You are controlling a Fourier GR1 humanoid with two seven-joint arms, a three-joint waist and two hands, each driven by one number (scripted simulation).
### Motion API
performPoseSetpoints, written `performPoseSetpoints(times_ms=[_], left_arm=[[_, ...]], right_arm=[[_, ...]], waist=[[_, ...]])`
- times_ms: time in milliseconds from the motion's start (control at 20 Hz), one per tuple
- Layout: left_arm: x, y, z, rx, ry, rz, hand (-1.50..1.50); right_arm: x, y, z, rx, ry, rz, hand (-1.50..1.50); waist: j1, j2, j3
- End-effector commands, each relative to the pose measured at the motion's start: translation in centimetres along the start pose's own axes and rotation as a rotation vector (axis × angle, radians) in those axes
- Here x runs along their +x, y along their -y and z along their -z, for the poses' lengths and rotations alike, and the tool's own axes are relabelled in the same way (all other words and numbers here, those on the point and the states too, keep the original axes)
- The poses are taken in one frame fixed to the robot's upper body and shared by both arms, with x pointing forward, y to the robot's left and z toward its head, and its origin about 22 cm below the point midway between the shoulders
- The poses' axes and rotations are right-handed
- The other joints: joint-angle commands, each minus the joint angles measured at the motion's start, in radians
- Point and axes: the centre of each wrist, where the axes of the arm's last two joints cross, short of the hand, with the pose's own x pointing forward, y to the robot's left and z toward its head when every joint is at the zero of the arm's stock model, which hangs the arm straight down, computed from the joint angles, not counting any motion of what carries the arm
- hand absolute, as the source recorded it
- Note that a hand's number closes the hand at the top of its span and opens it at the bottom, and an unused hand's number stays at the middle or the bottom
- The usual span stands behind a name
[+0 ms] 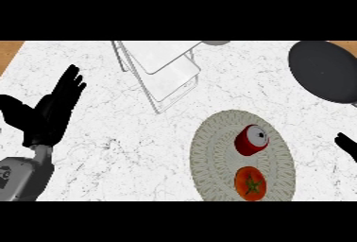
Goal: Pick the tomato from the placemat and place it in the tiered shelf
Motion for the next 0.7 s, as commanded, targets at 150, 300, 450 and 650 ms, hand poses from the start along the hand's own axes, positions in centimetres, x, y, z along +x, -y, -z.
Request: performPoseSetpoints(times_ms=[150, 300, 450, 650], left_arm=[[-0.4, 0.6, 0.3, -0.018, -0.005, 0.001, 0.00], [-0.6, 0.1, 0.5, -0.022, -0.007, 0.008, 0.00], [-0.2, 0.2, 0.6, -0.019, -0.002, 0.008, 0.00], [-0.8, 0.9, 0.6, -0.011, 0.002, 0.009, 0.00]], right_arm=[[3.7, -1.1, -1.3, -0.040, -0.094, -0.238, -1.50], [3.9, -1.6, -0.5, -0.021, -0.165, -0.318, -1.50], [4.0, -2.8, 0.0, -0.016, -0.226, -0.362, -1.50], [5.4, -3.9, 0.2, -0.018, -0.241, -0.396, -1.50]], waist=[[0.014, -0.002, -0.001], [0.018, -0.001, -0.001], [0.013, -0.005, 0.002], [0.011, -0.005, 0.002]])
